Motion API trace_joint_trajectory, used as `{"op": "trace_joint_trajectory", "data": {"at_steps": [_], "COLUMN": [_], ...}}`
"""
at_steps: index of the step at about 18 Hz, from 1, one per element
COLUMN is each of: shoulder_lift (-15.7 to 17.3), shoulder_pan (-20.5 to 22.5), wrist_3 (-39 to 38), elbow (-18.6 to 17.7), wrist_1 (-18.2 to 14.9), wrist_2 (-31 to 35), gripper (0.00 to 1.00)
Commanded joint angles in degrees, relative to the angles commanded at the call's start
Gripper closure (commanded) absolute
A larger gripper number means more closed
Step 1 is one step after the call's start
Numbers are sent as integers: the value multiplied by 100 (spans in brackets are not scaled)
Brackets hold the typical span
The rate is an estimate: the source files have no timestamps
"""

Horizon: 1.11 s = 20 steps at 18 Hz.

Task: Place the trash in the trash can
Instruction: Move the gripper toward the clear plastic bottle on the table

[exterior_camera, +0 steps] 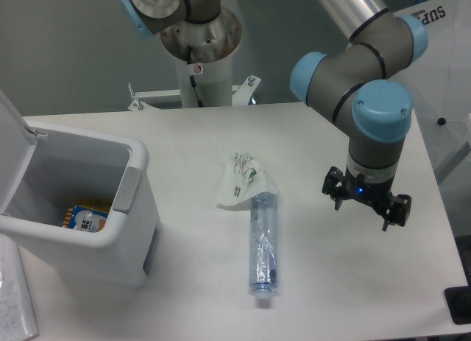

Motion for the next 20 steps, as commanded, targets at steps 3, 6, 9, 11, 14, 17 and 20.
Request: {"op": "trace_joint_trajectory", "data": {"at_steps": [3, 6, 9, 11, 14, 17, 20], "shoulder_lift": [0, 44, 114, 62, 44, 0, -184], "shoulder_pan": [-18, -9, -26, -44, -175, -228, -378], "wrist_3": [-9, -114, -613, -939, -1151, -1212, -1957], "elbow": [-87, -263, -466, -475, -510, -527, -466], "wrist_1": [35, 61, 44, 18, -26, -26, -9], "wrist_2": [0, 0, -44, 9, -35, -44, -61], "gripper": [0, 0, 0, 0, 0, 0, 0]}}
